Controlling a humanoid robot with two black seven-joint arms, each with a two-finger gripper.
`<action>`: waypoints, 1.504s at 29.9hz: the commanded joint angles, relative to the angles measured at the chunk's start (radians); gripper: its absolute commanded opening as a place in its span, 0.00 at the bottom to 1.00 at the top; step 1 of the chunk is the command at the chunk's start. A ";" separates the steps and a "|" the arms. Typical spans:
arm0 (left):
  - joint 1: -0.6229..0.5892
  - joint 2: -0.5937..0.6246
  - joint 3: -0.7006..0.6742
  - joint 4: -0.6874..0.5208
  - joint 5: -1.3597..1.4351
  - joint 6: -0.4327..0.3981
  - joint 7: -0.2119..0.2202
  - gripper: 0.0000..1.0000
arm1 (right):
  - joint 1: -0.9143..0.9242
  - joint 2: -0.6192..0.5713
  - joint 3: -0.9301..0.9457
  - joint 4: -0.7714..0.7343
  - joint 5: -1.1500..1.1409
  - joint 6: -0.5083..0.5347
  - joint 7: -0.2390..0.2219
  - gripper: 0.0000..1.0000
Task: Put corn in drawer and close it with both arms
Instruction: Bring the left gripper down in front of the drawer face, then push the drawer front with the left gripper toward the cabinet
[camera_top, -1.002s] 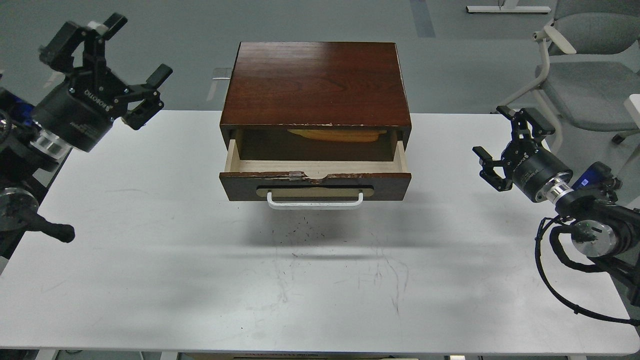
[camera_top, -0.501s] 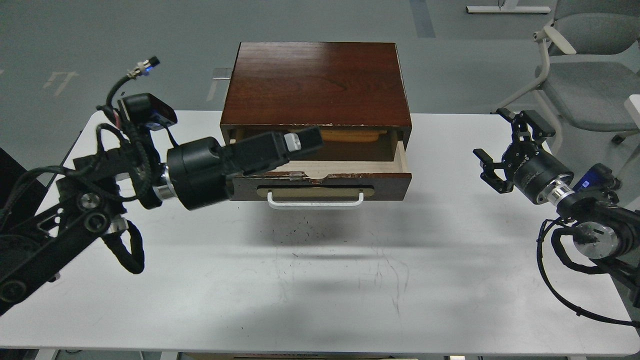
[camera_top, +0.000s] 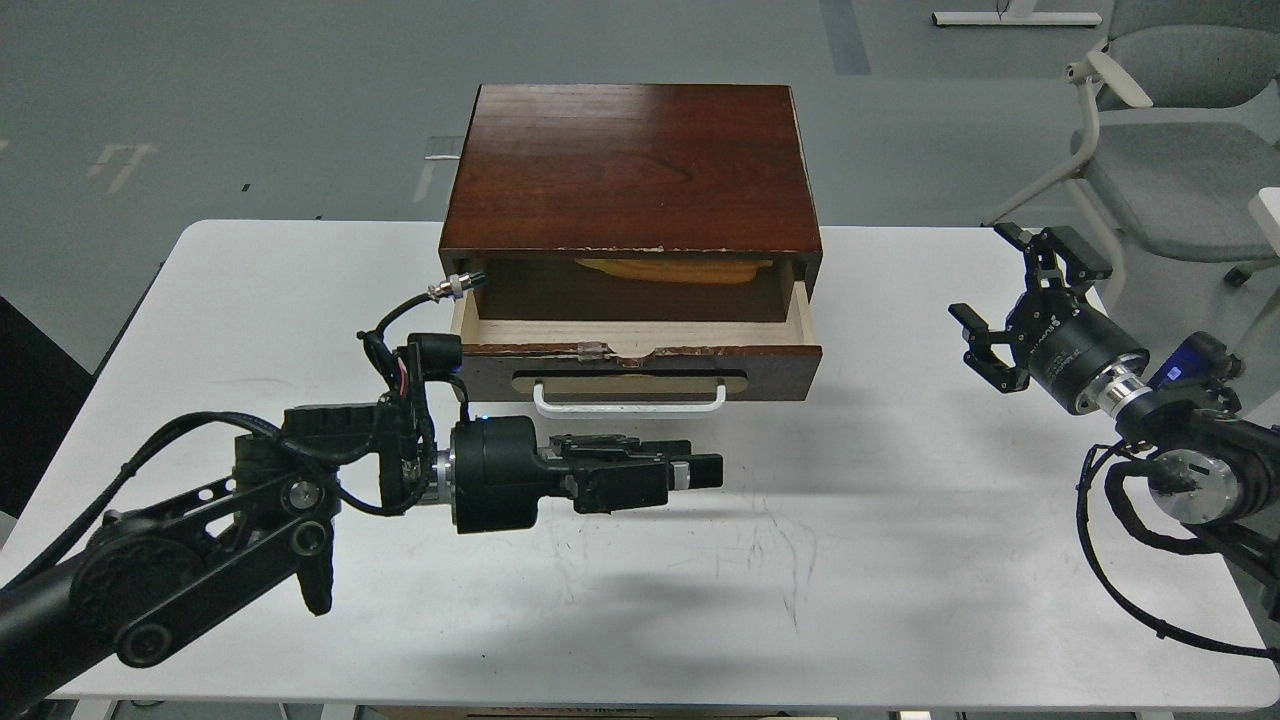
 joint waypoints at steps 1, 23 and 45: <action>0.019 0.005 0.005 0.018 -0.002 0.000 0.022 0.10 | -0.002 -0.001 0.000 0.000 -0.002 0.000 0.000 1.00; 0.061 0.004 -0.008 0.136 -0.157 0.096 0.116 0.00 | -0.003 -0.005 -0.003 -0.001 -0.002 0.000 0.000 1.00; 0.061 0.005 -0.027 0.173 -0.160 0.098 0.113 0.00 | -0.011 -0.001 -0.001 -0.001 -0.002 0.000 0.000 1.00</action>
